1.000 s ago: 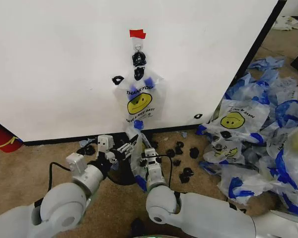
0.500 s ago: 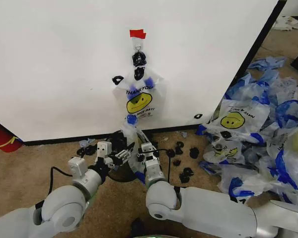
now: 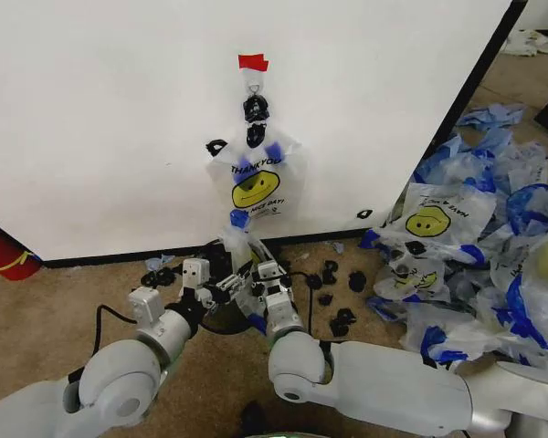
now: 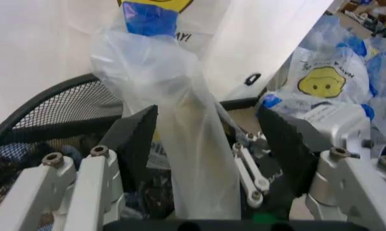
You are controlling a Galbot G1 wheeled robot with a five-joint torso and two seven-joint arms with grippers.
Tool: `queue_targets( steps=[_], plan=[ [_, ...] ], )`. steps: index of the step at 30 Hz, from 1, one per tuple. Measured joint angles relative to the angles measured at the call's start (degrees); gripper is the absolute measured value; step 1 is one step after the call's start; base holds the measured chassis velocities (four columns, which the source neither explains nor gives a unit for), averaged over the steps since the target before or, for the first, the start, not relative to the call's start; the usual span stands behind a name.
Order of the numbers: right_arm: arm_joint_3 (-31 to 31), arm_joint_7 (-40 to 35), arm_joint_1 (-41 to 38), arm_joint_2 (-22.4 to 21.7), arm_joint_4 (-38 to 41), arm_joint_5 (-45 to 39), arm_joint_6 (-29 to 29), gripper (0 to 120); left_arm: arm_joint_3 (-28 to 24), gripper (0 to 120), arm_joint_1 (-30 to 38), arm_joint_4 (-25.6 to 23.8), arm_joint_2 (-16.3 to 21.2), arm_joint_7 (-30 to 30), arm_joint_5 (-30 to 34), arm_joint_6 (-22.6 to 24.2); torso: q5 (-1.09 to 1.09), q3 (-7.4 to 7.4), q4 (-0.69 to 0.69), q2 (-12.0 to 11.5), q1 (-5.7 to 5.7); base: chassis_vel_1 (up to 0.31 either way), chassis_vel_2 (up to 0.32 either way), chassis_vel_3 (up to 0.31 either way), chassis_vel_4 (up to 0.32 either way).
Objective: Pick up the garbage bag from the wall and place it over the trash bin.
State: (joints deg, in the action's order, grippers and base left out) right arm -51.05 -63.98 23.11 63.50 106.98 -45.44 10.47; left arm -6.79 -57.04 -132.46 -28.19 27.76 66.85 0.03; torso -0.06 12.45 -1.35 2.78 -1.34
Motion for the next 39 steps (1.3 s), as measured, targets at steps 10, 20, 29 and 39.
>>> queue_targets(
  steps=[10,20,29,39],
  plan=[
    [-0.9,-0.1,-1.3,1.0,-0.5,-0.2,0.0,0,0.0,51,-0.2,1.2,-0.4,-0.2,-0.2,0.0,-0.01,0.00,-0.01,0.0,0.00,0.000,0.000,0.000,0.000],
    [-0.9,-0.2,-1.1,0.9,-0.5,0.1,-0.1,0,-0.1,14,-0.5,2.4,-0.7,-0.4,-1.4,-0.3,0.00,0.00,0.00,0.0,0.00,0.000,0.000,0.000,0.000],
    [-0.6,0.0,-0.7,0.7,-0.3,0.8,-0.4,0,0.2,0,-0.8,3.0,-0.6,-0.4,-2.1,-0.6,0.00,0.00,0.00,0.0,0.00,0.000,0.000,0.000,0.000],
    [3.7,1.0,2.7,-0.9,1.2,1.2,-1.5,0,1.2,0,-1.0,2.4,0.3,-0.3,-2.5,-1.1,0.00,0.00,0.00,0.0,0.00,0.000,0.000,0.000,0.000]
  ],
)
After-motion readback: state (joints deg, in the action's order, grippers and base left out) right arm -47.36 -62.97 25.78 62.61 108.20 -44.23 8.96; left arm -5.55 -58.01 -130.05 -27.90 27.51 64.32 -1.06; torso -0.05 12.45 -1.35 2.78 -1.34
